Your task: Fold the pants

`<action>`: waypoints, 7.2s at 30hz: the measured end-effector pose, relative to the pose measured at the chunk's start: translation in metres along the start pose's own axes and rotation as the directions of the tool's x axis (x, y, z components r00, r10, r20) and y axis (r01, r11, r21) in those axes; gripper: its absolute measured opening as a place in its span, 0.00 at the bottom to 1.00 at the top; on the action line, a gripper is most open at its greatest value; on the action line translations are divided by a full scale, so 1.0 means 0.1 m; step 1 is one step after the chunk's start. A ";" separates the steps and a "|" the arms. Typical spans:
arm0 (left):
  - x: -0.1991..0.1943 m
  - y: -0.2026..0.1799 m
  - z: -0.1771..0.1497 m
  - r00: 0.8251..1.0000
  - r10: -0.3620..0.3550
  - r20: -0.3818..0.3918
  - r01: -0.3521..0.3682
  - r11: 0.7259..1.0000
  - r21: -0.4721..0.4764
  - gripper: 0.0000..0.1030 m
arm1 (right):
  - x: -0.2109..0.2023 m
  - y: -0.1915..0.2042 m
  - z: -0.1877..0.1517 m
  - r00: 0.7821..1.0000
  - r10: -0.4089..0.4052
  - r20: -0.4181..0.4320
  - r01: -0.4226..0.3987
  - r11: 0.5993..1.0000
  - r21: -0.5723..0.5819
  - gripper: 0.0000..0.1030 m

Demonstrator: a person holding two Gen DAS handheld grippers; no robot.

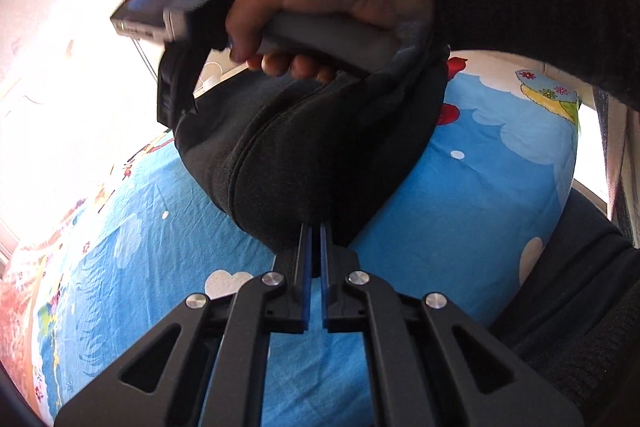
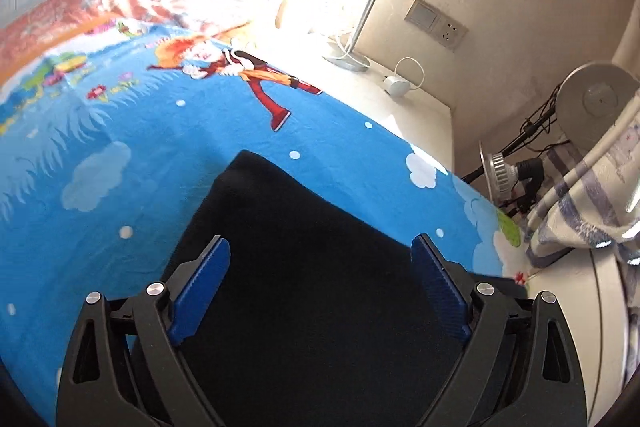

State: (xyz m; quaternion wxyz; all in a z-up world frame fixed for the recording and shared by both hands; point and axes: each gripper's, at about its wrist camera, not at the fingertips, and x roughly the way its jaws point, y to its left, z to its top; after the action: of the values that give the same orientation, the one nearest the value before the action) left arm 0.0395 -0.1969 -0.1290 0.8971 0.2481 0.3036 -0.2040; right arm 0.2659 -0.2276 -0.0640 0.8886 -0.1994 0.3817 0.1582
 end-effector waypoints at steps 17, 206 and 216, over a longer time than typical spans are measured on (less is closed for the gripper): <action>-0.03 1.59 0.29 0.975 -0.157 0.154 0.215 0.828 -0.518 0.30 | -0.34 0.03 -1.32 0.998 -0.039 0.056 0.030 0.988 0.154 0.89; -0.28 0.74 0.88 0.991 -0.115 -0.067 0.064 0.853 -0.518 0.98 | -1.59 -0.93 -1.83 0.989 -0.140 -0.041 0.140 0.836 0.530 0.95; -0.28 0.74 0.87 0.991 -0.116 -0.068 0.065 0.853 -0.517 0.98 | -1.60 -0.90 -1.82 0.991 -0.132 -0.035 0.131 0.837 0.532 0.95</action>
State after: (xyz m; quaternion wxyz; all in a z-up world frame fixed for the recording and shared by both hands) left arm 0.0962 -0.1817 -0.0268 0.9043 -0.0051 0.4012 -0.1456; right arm 0.0877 -0.4129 -0.0388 0.9182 0.0296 0.3947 -0.0149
